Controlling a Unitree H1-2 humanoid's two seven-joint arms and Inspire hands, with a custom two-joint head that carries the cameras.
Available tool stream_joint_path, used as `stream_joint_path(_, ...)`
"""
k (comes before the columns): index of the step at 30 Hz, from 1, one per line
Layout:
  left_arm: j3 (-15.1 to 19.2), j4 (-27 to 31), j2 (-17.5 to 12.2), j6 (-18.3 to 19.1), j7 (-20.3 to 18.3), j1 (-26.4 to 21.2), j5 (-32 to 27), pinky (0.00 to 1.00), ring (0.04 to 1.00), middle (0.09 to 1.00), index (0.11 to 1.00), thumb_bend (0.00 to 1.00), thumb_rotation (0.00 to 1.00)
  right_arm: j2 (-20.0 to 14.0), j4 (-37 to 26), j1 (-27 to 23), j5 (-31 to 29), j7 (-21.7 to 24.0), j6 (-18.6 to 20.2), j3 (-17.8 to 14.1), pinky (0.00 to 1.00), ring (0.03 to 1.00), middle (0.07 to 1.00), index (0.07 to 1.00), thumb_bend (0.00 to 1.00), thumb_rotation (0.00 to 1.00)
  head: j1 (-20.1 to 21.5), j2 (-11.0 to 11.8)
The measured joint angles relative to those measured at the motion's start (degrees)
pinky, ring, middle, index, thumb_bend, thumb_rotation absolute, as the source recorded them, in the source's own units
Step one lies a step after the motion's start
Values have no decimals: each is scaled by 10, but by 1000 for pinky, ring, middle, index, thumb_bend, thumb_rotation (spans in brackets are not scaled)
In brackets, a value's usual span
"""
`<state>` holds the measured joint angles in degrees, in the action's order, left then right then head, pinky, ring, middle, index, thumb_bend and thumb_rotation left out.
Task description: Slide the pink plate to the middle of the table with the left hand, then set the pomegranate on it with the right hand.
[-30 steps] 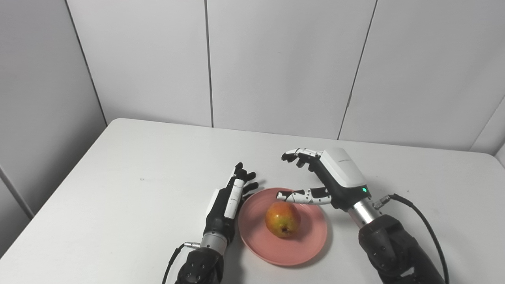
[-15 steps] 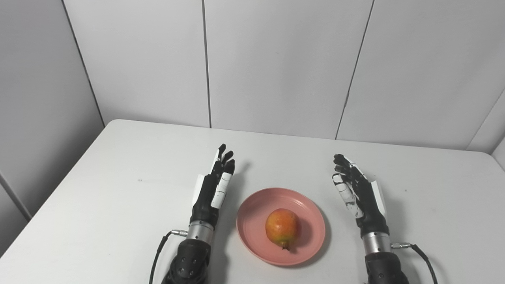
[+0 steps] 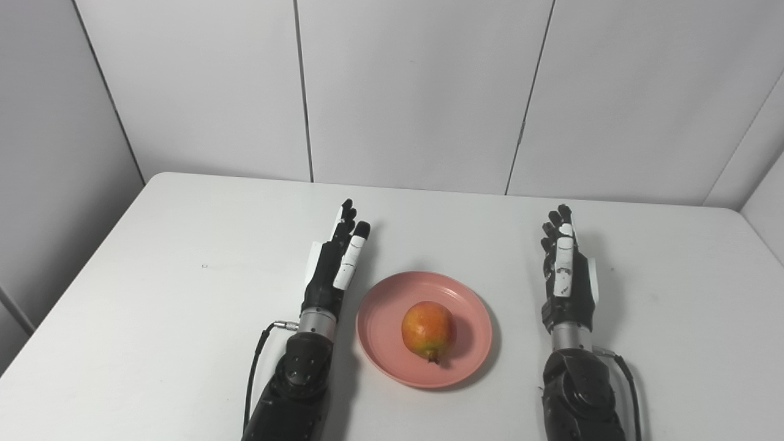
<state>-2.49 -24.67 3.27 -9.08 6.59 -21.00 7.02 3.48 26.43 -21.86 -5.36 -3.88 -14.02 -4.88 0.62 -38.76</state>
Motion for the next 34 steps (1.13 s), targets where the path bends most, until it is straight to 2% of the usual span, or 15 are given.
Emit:
stream_joint_path(10, 16, 0, 9, 12, 2, 0, -23, 1000, 1000, 1000, 1000, 901, 1000, -8, -4, 1, 4, 19, 45, 22, 1000, 979, 947, 942, 833, 1000, -1, 1)
stream_joint_path(17, 18, 0, 14, 11, 17, 0, -18, 1000, 1000, 1000, 1000, 887, 1000, -12, -10, 5, 9, 26, 51, 33, 1000, 967, 935, 929, 866, 1000, -2, 2)
stream_joint_path(28, 35, -3, 18, -25, 27, 2, -30, 1000, 1000, 1000, 1000, 869, 1000, -14, -10, 6, 7, 36, 54, 37, 1000, 976, 946, 941, 859, 1000, 3, 5)
stream_joint_path(34, 36, -5, 18, -33, 27, 2, -31, 1000, 1000, 1000, 1000, 881, 1000, -12, -10, 5, 4, 33, 59, 32, 1000, 973, 947, 929, 810, 1000, 0, 6)
